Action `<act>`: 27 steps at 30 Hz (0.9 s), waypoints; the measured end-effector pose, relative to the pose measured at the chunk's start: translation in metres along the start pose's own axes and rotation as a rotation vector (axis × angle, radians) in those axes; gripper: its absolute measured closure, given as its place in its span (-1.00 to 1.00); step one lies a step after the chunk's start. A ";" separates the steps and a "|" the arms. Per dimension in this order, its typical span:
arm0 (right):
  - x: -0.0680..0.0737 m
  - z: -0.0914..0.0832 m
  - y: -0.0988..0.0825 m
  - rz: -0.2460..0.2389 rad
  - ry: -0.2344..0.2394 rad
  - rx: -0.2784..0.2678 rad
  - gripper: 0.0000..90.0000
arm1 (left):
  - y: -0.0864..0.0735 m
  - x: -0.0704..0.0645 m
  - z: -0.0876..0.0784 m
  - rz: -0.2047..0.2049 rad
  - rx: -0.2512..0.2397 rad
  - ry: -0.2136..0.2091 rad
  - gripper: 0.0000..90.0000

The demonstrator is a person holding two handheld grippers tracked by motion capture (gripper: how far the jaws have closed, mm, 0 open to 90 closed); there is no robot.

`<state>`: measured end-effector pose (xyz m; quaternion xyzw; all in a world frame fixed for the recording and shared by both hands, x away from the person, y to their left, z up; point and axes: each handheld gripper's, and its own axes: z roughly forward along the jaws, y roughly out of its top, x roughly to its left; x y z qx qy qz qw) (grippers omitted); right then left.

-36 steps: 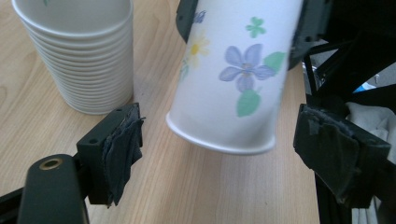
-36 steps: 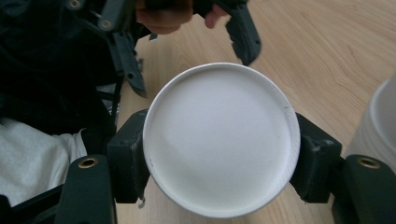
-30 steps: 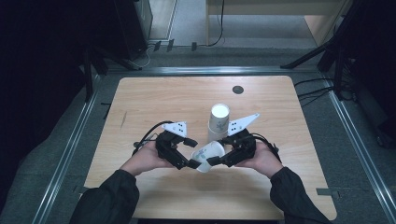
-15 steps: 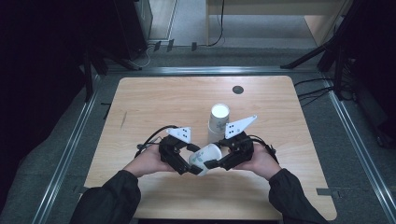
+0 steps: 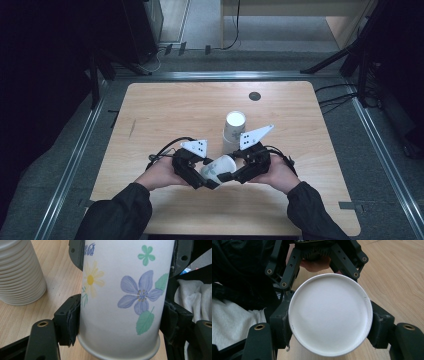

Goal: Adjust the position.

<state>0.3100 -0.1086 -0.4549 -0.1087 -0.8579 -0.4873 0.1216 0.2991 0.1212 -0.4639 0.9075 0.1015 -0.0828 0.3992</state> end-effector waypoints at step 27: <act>0.003 -0.016 -0.013 -0.015 -0.146 -0.004 -0.36 | 0.005 0.003 -0.024 0.033 0.088 0.082 -0.34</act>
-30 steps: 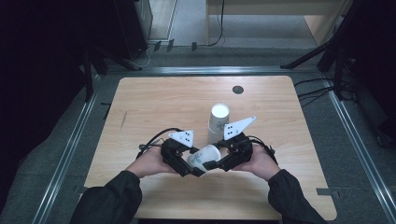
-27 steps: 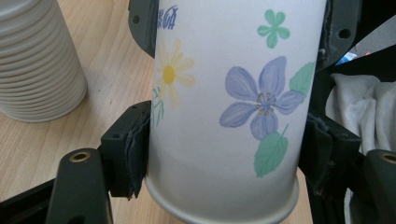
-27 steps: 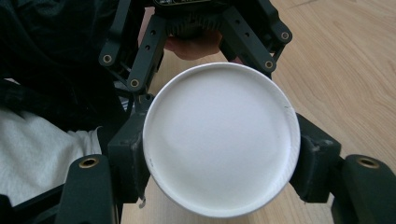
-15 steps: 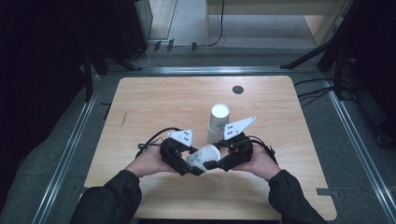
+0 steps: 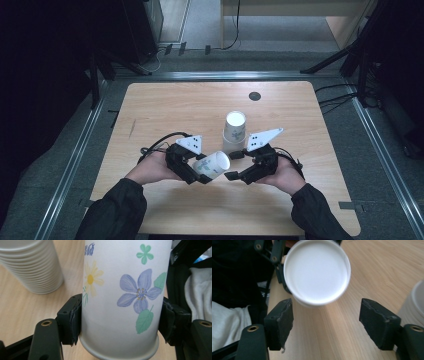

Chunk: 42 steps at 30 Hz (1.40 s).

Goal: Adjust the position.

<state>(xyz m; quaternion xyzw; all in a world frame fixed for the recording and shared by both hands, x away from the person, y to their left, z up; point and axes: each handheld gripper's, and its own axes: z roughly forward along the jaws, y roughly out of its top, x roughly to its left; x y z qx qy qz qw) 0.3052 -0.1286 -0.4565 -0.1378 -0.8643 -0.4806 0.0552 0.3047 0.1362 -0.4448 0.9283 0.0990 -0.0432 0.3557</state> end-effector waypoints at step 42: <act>0.007 0.028 -0.007 -0.021 -0.018 -0.047 -0.64 | 0.033 0.002 0.017 0.124 0.406 0.017 -0.35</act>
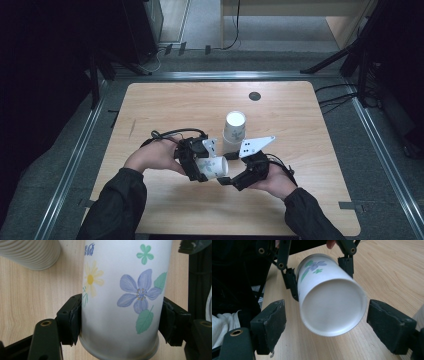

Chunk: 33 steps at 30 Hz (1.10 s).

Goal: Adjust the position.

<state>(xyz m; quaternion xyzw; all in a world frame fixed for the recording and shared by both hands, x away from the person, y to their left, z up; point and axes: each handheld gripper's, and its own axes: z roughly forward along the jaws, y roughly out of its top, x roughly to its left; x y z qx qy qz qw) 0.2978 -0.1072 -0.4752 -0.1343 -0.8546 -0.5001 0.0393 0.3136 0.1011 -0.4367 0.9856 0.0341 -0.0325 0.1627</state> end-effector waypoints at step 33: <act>0.005 0.020 0.002 -0.032 0.044 0.081 -0.25 | -0.005 -0.003 0.010 0.025 -0.012 -0.041 -0.40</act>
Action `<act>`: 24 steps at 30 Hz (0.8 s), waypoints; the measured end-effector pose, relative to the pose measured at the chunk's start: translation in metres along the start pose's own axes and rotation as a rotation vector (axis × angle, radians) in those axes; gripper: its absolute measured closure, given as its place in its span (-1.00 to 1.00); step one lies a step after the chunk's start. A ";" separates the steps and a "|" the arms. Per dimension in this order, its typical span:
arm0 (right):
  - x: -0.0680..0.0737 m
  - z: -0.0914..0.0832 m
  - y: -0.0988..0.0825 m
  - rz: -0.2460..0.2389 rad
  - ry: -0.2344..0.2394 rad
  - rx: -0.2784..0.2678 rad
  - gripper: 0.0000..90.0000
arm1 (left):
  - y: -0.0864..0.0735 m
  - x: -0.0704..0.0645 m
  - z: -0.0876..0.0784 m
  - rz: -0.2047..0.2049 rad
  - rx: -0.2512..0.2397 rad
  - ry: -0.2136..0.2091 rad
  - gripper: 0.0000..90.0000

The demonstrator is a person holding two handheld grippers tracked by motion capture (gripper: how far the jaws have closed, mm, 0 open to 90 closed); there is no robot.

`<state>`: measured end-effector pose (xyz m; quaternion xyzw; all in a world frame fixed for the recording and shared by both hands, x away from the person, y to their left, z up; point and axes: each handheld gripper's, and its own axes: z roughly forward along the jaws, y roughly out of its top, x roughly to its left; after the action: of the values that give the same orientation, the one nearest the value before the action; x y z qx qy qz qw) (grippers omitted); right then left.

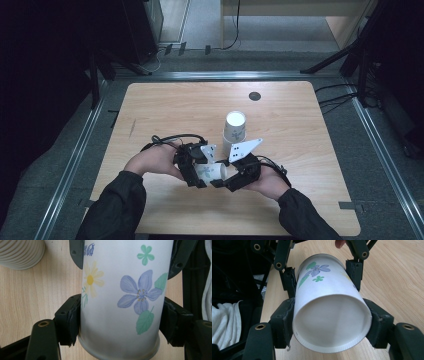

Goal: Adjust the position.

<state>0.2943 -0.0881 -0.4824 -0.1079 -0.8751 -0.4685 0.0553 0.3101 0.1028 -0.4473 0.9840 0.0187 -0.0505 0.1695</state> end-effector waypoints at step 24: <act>-0.006 -0.036 0.003 -0.009 -0.031 -0.099 -0.26 | -0.039 0.002 -0.013 -0.126 -0.250 -0.004 -0.78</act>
<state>0.3005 -0.1168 -0.4613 -0.1136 -0.8520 -0.5098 0.0342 0.3108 0.1435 -0.4483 0.9519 0.0864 -0.0605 0.2875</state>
